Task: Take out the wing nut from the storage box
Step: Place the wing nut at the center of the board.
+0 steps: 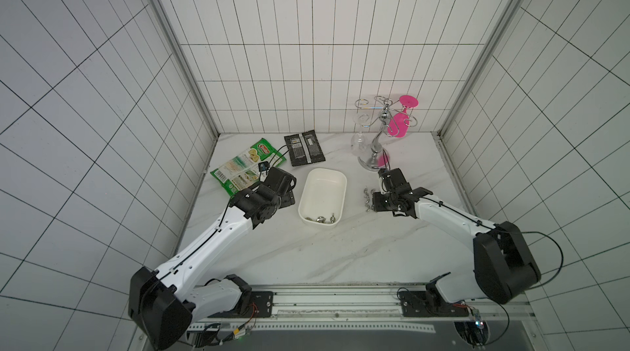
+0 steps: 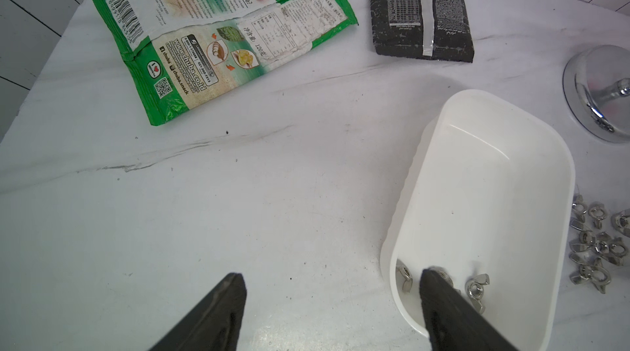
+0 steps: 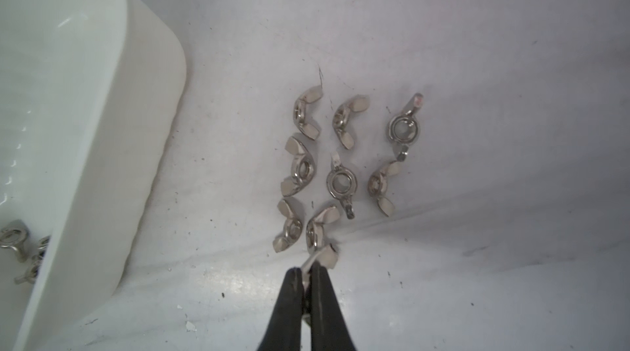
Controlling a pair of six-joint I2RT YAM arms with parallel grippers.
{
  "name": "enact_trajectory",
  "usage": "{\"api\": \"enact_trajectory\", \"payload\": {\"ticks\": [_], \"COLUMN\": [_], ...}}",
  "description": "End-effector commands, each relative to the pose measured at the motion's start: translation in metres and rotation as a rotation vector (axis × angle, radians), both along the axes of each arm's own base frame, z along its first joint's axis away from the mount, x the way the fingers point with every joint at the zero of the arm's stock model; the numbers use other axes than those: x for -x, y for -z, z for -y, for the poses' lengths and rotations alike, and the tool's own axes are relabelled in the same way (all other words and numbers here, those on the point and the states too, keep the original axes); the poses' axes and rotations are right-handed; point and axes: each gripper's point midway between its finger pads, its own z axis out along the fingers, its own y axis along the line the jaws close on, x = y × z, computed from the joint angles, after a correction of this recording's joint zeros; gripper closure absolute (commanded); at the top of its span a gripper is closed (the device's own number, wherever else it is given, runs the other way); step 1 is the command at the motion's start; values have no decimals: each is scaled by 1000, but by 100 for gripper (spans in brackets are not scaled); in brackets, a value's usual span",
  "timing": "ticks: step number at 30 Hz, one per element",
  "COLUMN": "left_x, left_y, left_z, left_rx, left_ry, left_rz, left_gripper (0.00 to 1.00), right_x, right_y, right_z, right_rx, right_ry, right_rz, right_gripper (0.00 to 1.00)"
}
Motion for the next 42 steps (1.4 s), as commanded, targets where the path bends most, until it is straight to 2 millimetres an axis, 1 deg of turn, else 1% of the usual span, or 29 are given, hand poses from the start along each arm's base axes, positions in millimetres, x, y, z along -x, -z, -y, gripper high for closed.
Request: {"api": "enact_trajectory", "payload": {"ticks": [1, 4, 7, 15, 26, 31, 37, 40, 42], "left_x": [-7, -7, -8, -10, -7, -7, -5, -5, -4], "left_y": [-13, -14, -15, -17, -16, -15, -16, -16, -17], "left_z": [7, 7, 8, 7, 5, 4, 1, 1, 1], "left_rx": [20, 22, 20, 10, 7, 6, 0, 1, 0], "left_ry": [11, 13, 14, 16, 13, 12, 3, 2, 1], "left_rz": [35, 34, 38, 39, 40, 37, 42, 44, 45], "left_gripper": [16, 16, 16, 16, 16, 16, 16, 16, 16], "right_x": [0, -1, -4, -8, -12, -15, -14, -14, -14], "right_y": [1, 12, 20, 35, 51, 53, 55, 52, 45], "right_z": [15, 24, 27, 28, 28, 28, 29, 29, 29], "right_rx": [5, 12, 9, 2, 12, 15, 25, 21, 14], "right_ry": [58, 89, 104, 125, 141, 146, 146, 147, 146], "right_rz": [0, -21, -33, -59, -81, -83, -93, -87, -73], "right_gripper": [93, 93, 93, 93, 91, 88, 80, 78, 77]}}
